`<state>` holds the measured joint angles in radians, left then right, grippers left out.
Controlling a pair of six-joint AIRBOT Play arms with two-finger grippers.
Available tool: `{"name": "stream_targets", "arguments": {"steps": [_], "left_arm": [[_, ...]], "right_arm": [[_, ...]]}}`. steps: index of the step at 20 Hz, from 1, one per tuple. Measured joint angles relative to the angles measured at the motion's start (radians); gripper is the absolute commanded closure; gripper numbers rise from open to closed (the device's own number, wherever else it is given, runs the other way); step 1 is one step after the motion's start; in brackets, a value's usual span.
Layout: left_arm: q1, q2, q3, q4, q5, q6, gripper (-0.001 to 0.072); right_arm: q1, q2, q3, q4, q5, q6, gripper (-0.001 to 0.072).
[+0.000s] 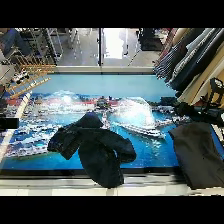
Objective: Fold the clothes and pants, and hang the long-sleeved shirts on hangers.
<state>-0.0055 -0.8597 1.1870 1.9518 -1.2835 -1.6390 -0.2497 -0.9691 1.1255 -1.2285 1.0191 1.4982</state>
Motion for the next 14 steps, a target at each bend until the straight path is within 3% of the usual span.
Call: {"name": "stream_targets", "arguments": {"steps": [8, 11, 12, 13, 14], "left_arm": [[0.000, 0.000, 0.000, 0.000, 0.006, 0.000, 0.0688], [0.000, -0.008, -0.001, -0.001, 0.070, -0.004, 0.0671], [0.000, -0.016, -0.001, -0.002, 0.092, -0.009, 0.0409], [0.000, -0.029, -0.001, -0.003, 0.115, -0.013, 0.0003], [0.000, -0.044, -0.001, -0.008, 0.132, -0.017, -0.0013]], "right_arm": [[0.000, 0.000, 0.000, 0.000, 0.000, 0.000, 0.0112], [0.000, 0.000, 0.000, -0.003, -0.001, -0.012, 0.0122], [0.000, 0.000, 0.000, -0.003, -0.009, -0.016, 0.0147], [0.000, -0.001, 0.000, 0.002, -0.032, -0.016, 0.0145], [0.000, -0.001, 0.000, 0.021, -0.070, -0.016, 0.0146]]}}
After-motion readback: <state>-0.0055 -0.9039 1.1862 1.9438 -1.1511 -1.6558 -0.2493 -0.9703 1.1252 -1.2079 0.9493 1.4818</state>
